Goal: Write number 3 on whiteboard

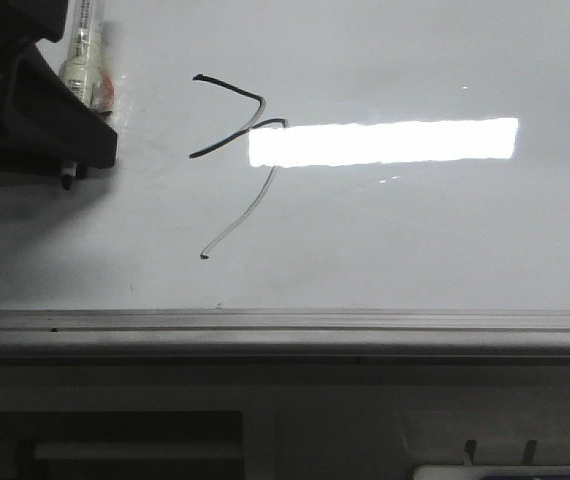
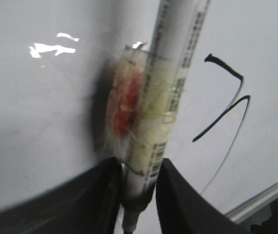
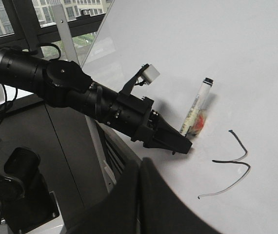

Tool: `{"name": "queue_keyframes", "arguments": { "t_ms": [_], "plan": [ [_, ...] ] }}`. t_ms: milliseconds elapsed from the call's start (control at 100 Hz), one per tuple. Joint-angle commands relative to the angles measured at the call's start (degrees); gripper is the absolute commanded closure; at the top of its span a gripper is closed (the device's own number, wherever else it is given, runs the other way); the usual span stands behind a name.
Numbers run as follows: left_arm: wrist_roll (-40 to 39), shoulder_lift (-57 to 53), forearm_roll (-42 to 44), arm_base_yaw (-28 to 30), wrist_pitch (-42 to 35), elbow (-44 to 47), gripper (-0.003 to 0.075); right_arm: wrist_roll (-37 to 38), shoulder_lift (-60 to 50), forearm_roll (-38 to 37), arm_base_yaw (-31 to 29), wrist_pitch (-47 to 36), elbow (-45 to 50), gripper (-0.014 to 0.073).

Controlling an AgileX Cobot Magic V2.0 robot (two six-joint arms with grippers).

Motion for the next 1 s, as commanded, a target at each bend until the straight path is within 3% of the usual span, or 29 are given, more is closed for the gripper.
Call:
{"name": "queue_keyframes", "arguments": {
  "t_ms": [0,90,300,450,520,840,920,990],
  "plan": [
    [-0.18,1.94,0.60,0.69,-11.31,-0.25,0.0416,0.07,-0.10,1.47,-0.32,-3.30,-1.33,0.0655],
    [-0.18,1.94,0.60,0.69,-12.49,-0.25,0.0352,0.07,-0.10,1.47,-0.32,-3.83,-1.33,0.0655],
    [-0.18,1.94,0.60,0.69,-13.59,-0.25,0.0333,0.07,-0.10,1.47,-0.32,-4.43,-1.33,0.0655],
    [-0.18,1.11,0.60,0.69,-13.59,-0.36,0.0174,0.07,-0.10,1.47,-0.32,-5.03,-1.33,0.0655],
    [-0.18,-0.81,0.60,0.69,-13.59,-0.36,0.0137,0.07,-0.10,1.06,-0.32,-6.54,-1.33,0.0655],
    [-0.18,-19.51,2.78,0.69,-12.57,-0.36,0.0164,0.07,-0.25,-0.83,-0.32,-10.07,-0.81,0.0655],
    [-0.18,-25.79,5.73,0.69,-10.40,-0.36,0.0237,0.07,-0.52,-2.91,-0.32,-10.21,0.45,0.0655],
    [-0.18,-31.01,10.07,0.69,-7.41,-0.23,0.0349,0.07,-1.45,-6.17,-0.32,-10.07,2.17,0.0655]
  ]
}}
